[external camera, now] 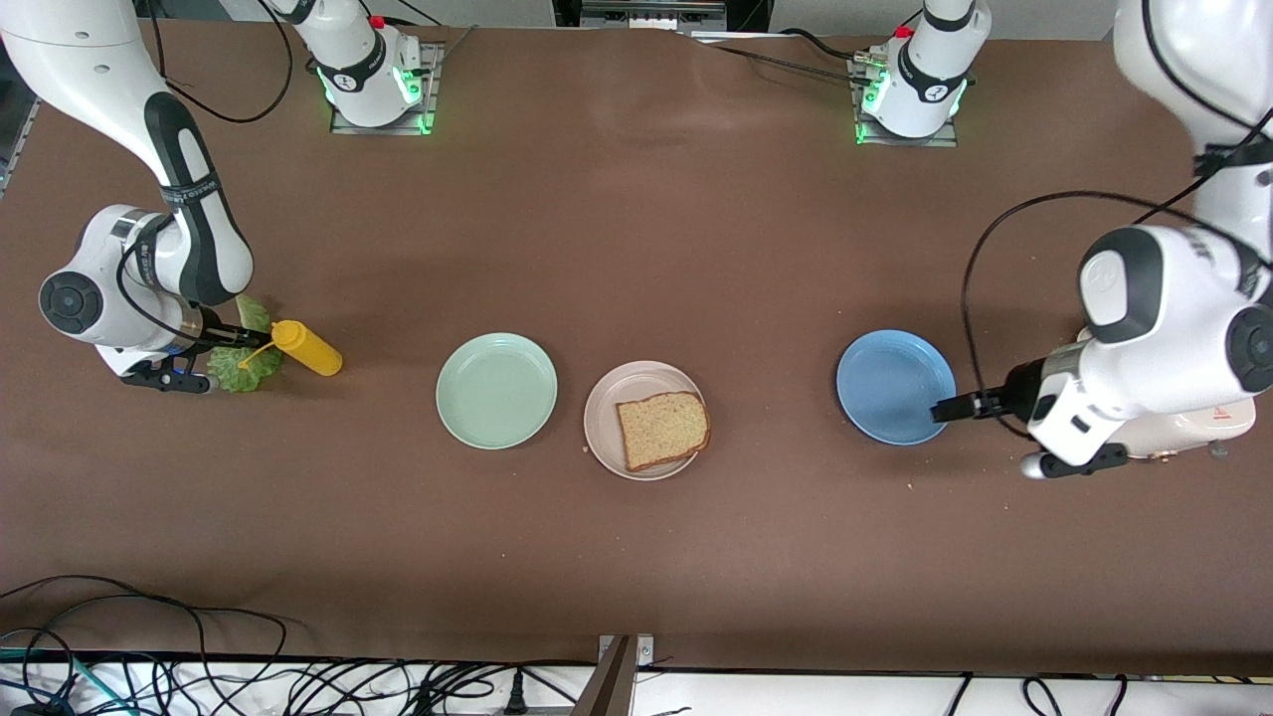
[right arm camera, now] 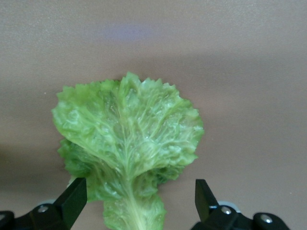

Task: Make sandwich on beige plate with both arms
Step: 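Return the left gripper to the toaster while the right gripper grasps lettuce, then lift the lettuce leaf with the right gripper toward the beige plate, then carry the lettuce with the right gripper over the bread on the plate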

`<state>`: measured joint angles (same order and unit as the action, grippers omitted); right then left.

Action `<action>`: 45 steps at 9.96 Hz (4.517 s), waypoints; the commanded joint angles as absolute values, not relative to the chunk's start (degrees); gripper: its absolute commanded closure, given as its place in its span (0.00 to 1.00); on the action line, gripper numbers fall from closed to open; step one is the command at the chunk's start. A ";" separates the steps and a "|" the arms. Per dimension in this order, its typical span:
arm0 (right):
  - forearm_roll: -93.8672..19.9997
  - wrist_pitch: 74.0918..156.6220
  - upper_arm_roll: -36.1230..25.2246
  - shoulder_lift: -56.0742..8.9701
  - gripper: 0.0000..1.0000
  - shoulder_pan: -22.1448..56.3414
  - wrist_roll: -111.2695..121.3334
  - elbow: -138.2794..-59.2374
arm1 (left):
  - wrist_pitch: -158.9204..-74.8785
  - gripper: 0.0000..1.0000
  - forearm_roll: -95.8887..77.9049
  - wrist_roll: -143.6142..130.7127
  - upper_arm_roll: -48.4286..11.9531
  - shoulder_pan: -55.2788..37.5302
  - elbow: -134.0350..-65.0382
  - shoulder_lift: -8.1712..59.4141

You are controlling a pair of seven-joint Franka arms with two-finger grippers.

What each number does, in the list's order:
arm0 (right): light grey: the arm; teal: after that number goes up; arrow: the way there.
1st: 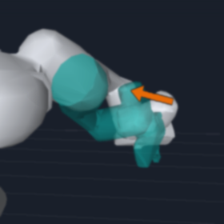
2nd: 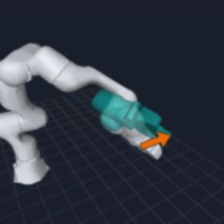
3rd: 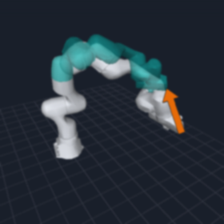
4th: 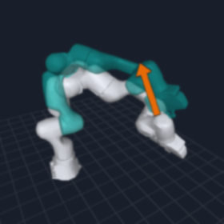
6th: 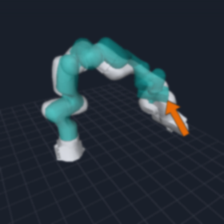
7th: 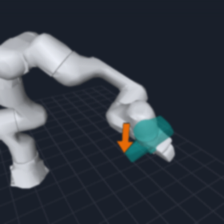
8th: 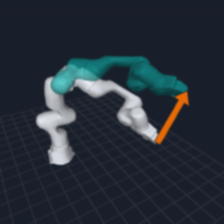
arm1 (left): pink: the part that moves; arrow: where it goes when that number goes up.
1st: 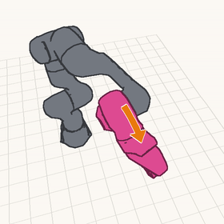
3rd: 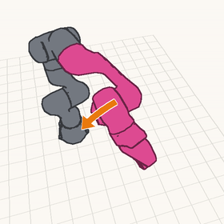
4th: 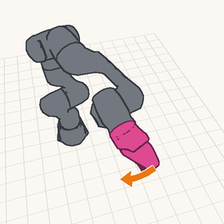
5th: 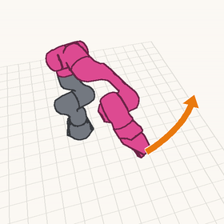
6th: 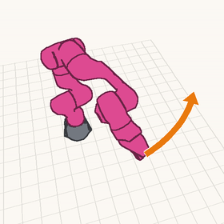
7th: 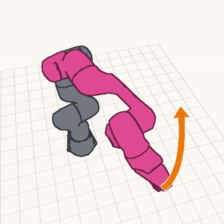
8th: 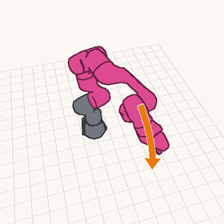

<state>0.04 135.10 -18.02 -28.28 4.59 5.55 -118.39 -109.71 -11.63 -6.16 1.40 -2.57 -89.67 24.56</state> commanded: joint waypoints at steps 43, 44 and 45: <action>-13.89 130.42 -1.85 -41.74 1.00 26.88 -70.68 -73.74 | -80.24 0.00 -2.81 -2.72 0.09 -0.09 -85.25 2.81; -14.06 132.00 -1.76 -43.23 1.00 28.37 -78.50 -72.78 | -80.24 0.00 -2.90 -2.72 0.17 -0.09 -85.25 3.07; -15.45 133.14 -1.15 -44.98 1.00 28.65 -86.23 -71.03 | -80.24 0.00 -2.90 -2.64 0.35 0.00 -85.34 3.60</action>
